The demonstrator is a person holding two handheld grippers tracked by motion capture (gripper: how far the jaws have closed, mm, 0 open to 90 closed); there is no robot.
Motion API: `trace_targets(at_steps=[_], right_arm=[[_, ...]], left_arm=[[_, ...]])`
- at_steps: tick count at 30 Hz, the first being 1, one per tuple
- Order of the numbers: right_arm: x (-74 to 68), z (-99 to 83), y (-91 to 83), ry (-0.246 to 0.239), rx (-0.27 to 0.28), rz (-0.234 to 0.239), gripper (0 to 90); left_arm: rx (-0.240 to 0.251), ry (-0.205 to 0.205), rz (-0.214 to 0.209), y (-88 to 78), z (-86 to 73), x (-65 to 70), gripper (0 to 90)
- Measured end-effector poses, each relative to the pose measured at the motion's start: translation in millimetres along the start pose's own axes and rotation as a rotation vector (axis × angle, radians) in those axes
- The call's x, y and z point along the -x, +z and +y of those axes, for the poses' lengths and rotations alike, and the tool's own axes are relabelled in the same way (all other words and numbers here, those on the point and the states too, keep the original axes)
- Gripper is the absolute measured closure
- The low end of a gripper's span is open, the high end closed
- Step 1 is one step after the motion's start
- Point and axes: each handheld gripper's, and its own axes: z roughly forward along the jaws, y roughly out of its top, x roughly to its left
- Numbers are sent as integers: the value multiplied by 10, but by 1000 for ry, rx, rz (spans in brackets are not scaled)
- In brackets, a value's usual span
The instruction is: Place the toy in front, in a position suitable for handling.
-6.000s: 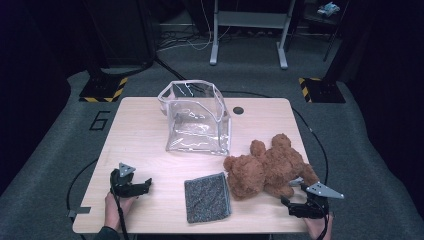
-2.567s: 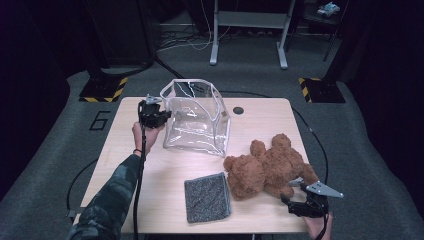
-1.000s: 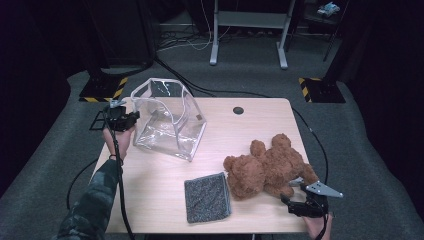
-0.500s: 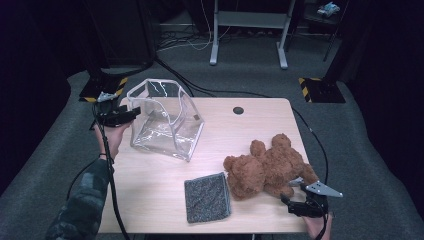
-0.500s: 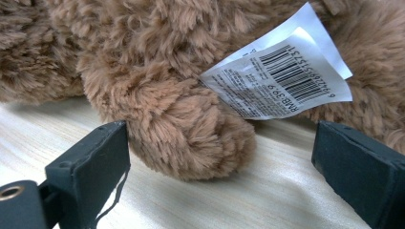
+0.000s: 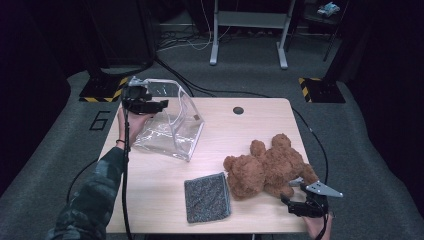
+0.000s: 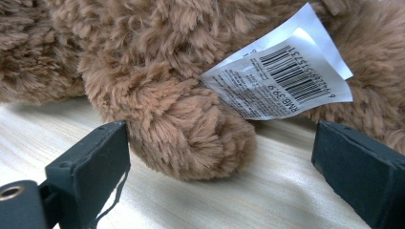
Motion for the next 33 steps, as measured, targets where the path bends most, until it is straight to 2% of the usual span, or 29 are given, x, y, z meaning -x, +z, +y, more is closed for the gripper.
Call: trace_targets(at_steps=[2, 3, 4, 6, 8, 10, 12, 13, 16, 18, 19, 20, 21, 23, 25, 26, 28, 30, 31, 32, 33], right_arm=[[1, 0, 0, 0, 1, -2, 50], [8, -2, -2, -10, -2, -2, 50], [9, -2, -2, -10, -2, -1, 50], [10, -2, -2, -11, -1, 0, 50], [8, -2, -4, -9, -2, 4, 50], [9, -2, -3, -8, 0, 4, 50], [9, -2, -3, -7, 0, 4, 51], [10, -2, -3, -8, -1, 4, 51], [11, -2, -2, -9, -2, 1, 52], [11, -2, -1, -9, -3, 0, 52], [11, -2, -1, -9, -3, 0, 52], [11, -2, -1, -9, -3, 0, 52], [10, -1, 0, -9, -4, -2, 52], [11, -1, 0, -9, -5, -2, 52], [2, 2, 4, 1, -4, -1, 52], [3, 2, 4, -1, -4, -3, 52], [4, 2, 5, -2, -4, -5, 53], [1, 2, 5, -1, -5, -5, 53], [1, 2, 5, -1, -5, -5, 53], [0, 2, 4, 0, -5, -6, 53], [1, 2, 4, -1, -4, -5, 53]], left_arm=[[-10, 10, -4, 49, 24, 46, 265], [-27, 23, -24, 108, 50, 98, 265], [-46, 29, -46, 189, 79, 165, 292], [-64, 48, -61, 277, 94, 233, 340], [-97, 62, -56, 355, 101, 290, 418], [-133, 74, -69, 427, 97, 332, 500], [-148, 80, -64, 469, 91, 361, 636], [-156, 89, -59, 482, 90, 366, 681], [-149, 83, -19, 506, 92, 352, 787], [-142, 66, 12, 507, 93, 313, 813], [-142, 66, 12, 507, 93, 313, 823], [-132, 54, 35, 509, 93, 278, 823], [-119, 26, 63, 508, 90, 216, 830], [-116, 11, 75, 508, 85, 180, 832], [-100, -42, 120, 514, 43, 66, 839], [-95, -69, 129, 516, 23, 25, 842], [-79, -103, 159, 526, -11, -38, 849], [-73, -115, 187, 523, -27, -83, 854], [-73, -115, 187, 523, -27, -83, 853], [-52, -124, 224, 537, -32, -109, 853], [-52, -124, 224, 537, -32, -109, 853]])
